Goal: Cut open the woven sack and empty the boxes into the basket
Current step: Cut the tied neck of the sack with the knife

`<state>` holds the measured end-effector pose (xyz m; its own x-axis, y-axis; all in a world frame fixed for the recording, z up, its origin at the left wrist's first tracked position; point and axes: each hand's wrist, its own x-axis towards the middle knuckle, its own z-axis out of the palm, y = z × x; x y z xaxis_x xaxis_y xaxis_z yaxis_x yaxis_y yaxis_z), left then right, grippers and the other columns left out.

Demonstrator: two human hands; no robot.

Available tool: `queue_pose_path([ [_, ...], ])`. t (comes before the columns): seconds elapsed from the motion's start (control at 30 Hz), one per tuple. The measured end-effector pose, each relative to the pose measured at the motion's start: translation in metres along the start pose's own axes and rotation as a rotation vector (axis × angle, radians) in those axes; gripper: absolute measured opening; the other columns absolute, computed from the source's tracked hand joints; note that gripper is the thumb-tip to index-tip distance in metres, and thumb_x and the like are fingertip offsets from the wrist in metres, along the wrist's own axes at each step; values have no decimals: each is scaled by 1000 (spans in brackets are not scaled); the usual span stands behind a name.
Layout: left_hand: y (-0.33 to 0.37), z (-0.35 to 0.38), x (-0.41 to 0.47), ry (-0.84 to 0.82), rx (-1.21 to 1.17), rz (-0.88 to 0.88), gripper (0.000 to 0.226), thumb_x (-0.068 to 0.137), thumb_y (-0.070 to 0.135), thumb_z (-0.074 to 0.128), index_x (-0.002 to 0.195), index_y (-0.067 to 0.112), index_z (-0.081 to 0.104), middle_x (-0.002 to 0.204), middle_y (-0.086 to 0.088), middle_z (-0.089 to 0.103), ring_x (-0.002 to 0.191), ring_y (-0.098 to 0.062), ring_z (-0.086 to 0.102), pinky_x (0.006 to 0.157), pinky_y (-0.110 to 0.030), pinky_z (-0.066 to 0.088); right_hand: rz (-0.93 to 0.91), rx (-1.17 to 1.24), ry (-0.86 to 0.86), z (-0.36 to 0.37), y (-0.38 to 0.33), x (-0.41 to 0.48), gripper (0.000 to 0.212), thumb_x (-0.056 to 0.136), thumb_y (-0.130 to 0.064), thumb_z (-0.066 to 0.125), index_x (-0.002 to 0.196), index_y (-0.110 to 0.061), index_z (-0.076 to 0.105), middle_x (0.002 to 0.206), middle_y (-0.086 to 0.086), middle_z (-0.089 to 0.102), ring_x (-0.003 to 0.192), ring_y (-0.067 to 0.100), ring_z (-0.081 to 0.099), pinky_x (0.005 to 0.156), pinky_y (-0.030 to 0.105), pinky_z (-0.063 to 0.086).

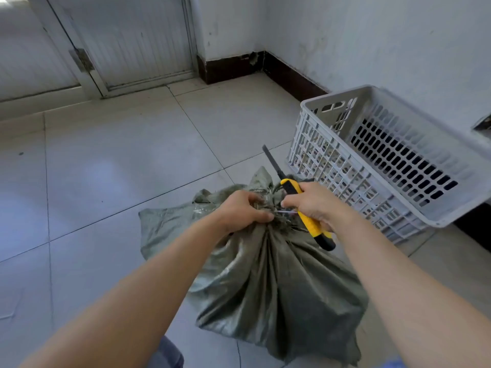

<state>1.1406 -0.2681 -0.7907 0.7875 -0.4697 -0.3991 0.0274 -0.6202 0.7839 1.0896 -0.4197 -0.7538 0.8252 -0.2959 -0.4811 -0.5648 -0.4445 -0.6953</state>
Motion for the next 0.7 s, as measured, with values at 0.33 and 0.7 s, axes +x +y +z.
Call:
queue_pose_path([
  [0.33, 7, -17, -6, -38, -106, 213, 38, 66, -9, 54, 98, 12, 54, 80, -4, 54, 66, -16, 48, 57, -28, 43, -2, 185, 77, 5, 2, 14, 31, 77, -35, 71, 76, -9, 53, 69, 6, 49, 63, 23, 47, 59, 31, 37],
  [0.7, 2, -15, 3, 106, -323, 312, 36, 74, -16, 62, 81, 18, 56, 75, -2, 63, 67, -8, 60, 65, -23, 53, 90, 446, -219, 30, 16, 14, 37, 67, 18, 66, 98, -3, 61, 89, 25, 65, 86, 42, 65, 81, 58, 54],
])
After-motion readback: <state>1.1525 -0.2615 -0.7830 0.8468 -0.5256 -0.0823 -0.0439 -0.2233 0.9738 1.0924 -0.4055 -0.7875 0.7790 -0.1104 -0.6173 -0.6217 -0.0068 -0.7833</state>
